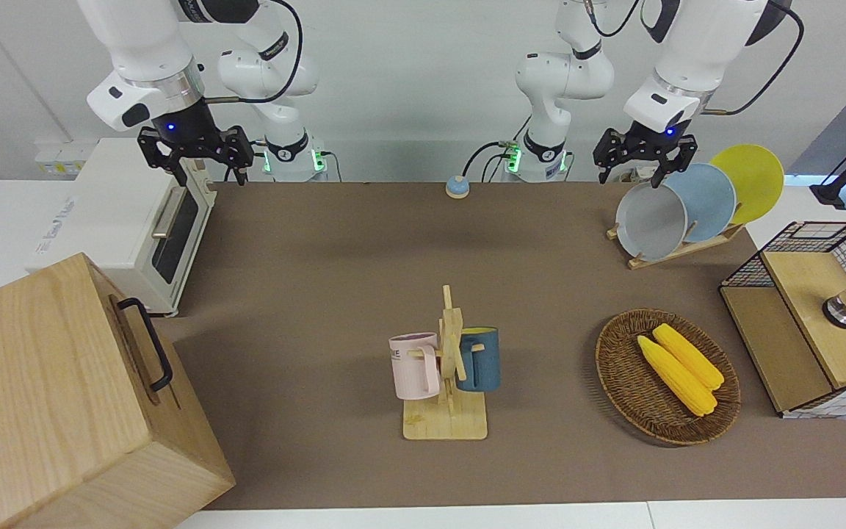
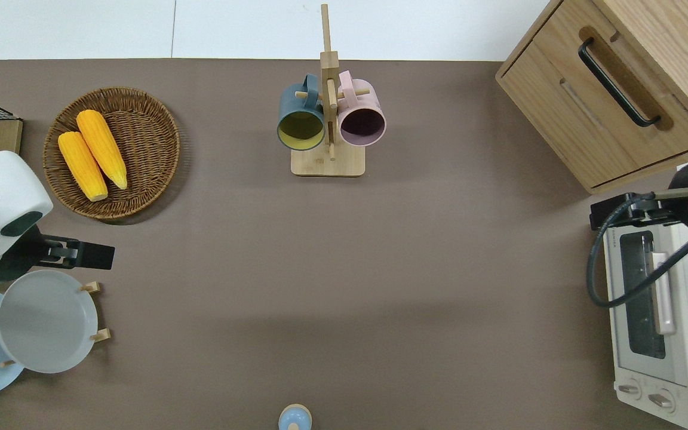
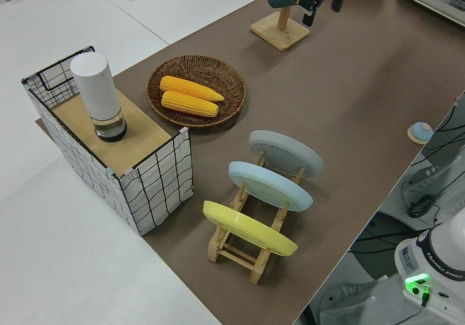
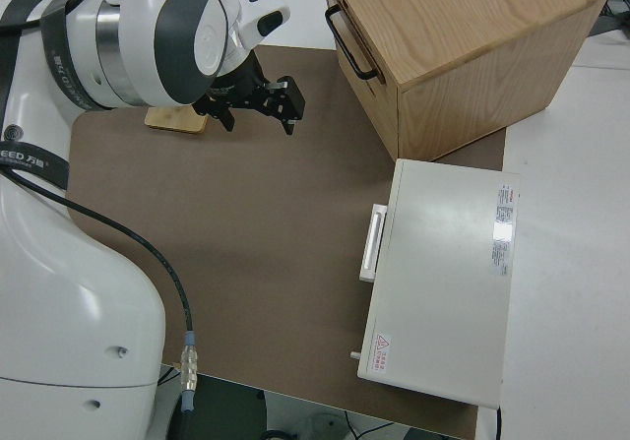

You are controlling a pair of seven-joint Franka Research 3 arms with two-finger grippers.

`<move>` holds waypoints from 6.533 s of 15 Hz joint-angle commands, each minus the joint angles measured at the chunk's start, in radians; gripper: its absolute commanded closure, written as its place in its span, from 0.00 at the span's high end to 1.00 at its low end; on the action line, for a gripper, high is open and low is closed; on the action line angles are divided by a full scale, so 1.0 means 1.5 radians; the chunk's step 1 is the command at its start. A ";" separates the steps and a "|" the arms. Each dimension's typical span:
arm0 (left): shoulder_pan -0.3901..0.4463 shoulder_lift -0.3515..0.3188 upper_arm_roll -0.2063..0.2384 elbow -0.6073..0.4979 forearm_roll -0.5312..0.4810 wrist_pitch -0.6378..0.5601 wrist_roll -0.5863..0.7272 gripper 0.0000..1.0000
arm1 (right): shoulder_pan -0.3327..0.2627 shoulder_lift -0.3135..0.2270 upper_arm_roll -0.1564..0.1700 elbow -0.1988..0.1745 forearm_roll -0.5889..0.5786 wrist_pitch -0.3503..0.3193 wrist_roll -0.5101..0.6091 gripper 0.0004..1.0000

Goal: Pick gray plate from low plate rack and place it on table with left arm

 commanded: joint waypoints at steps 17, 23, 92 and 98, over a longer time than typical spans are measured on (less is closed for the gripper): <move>0.060 -0.026 0.013 -0.049 0.041 -0.002 0.099 1.00 | 0.005 0.000 -0.004 0.004 0.002 -0.001 0.003 0.98; 0.100 -0.095 0.013 -0.152 0.071 0.047 0.118 1.00 | 0.005 0.000 -0.004 0.004 0.002 -0.001 0.003 0.98; 0.229 -0.191 -0.041 -0.358 0.086 0.200 0.126 0.00 | 0.005 0.000 -0.004 0.004 0.002 -0.001 0.003 0.98; 0.225 -0.212 -0.118 -0.259 0.084 0.042 0.036 0.00 | 0.005 0.000 -0.004 0.004 0.002 -0.001 0.003 0.98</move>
